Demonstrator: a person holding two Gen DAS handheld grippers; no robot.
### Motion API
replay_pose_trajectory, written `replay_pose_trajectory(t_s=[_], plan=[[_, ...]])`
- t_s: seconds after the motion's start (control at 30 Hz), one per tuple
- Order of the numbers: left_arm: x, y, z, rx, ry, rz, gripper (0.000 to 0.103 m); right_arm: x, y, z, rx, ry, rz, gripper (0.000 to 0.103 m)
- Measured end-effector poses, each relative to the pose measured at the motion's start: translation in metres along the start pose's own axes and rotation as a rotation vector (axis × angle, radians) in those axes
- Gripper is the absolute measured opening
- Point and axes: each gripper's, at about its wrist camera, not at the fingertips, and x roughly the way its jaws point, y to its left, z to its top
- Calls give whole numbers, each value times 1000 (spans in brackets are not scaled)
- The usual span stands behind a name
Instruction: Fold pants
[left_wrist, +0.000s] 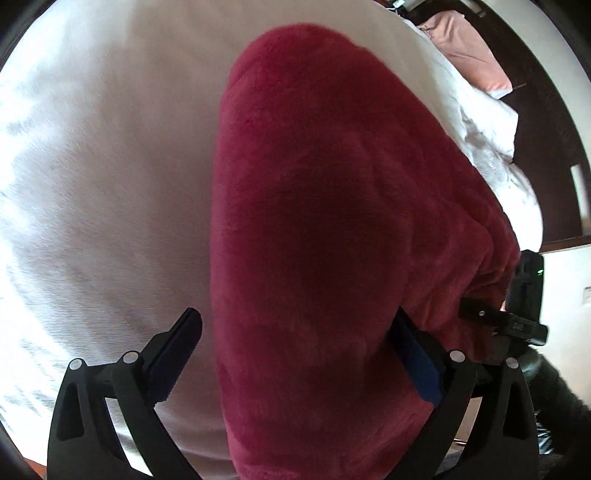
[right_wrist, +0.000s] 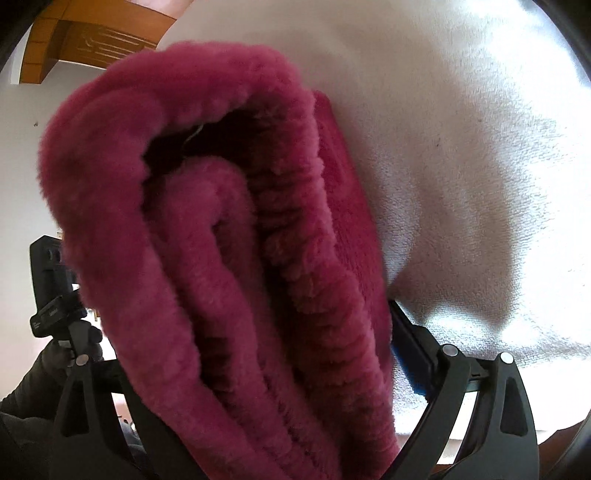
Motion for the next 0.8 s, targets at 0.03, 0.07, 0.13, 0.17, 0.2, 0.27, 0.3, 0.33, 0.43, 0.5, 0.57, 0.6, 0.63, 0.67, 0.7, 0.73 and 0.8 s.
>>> replay_pose_trajectory(t_s=[0.03, 0.07, 0.13, 0.17, 0.2, 0.27, 0.3, 0.33, 0.43, 0.5, 0.57, 0.6, 0.63, 0.67, 0.7, 0.73, 0.8], plan=[[2, 3, 1, -16, 9, -22, 98, 2, 0, 3, 3, 2, 1, 95], [4, 5, 2, -26, 14, -37, 98, 1, -3, 3, 7, 6, 4, 95], [7, 9, 2, -51, 23, -64, 98, 1, -8, 6, 20, 13, 9, 95], [9, 11, 2, -67, 29, -79, 98, 2, -8, 8, 26, 14, 10, 94], [11, 13, 2, -84, 38, -94, 98, 2, -10, 9, 30, 18, 14, 94], [14, 16, 1, -120, 51, -124, 98, 5, -11, 17, 46, 25, 23, 89], [16, 17, 1, -135, 56, -137, 98, 4, -17, 23, 49, 27, 27, 87], [16, 18, 0, -147, 60, -149, 98, 3, -16, 23, 51, 27, 26, 84], [20, 18, -1, -177, 75, -210, 85, -1, -13, 30, 51, 20, 14, 73], [20, 16, -1, -177, 76, -215, 80, -6, -9, 32, 52, 11, 3, 67], [17, 14, 0, -168, 82, -228, 75, -11, -5, 33, 50, 2, -4, 59], [15, 14, -1, -164, 85, -237, 70, -12, -4, 30, 47, -5, -6, 57], [11, 14, -2, -161, 86, -246, 66, -14, -2, 28, 49, -14, -5, 55], [7, 15, -3, -158, 85, -253, 64, -18, 0, 26, 53, -23, -4, 53], [4, 15, -4, -154, 82, -259, 61, -22, 3, 27, 53, -32, -6, 52], [3, 14, -6, -151, 80, -264, 59, -24, 5, 27, 53, -37, -7, 51], [-4, 12, -6, -143, 74, -274, 57, -30, 10, 25, 50, -51, -3, 49]])
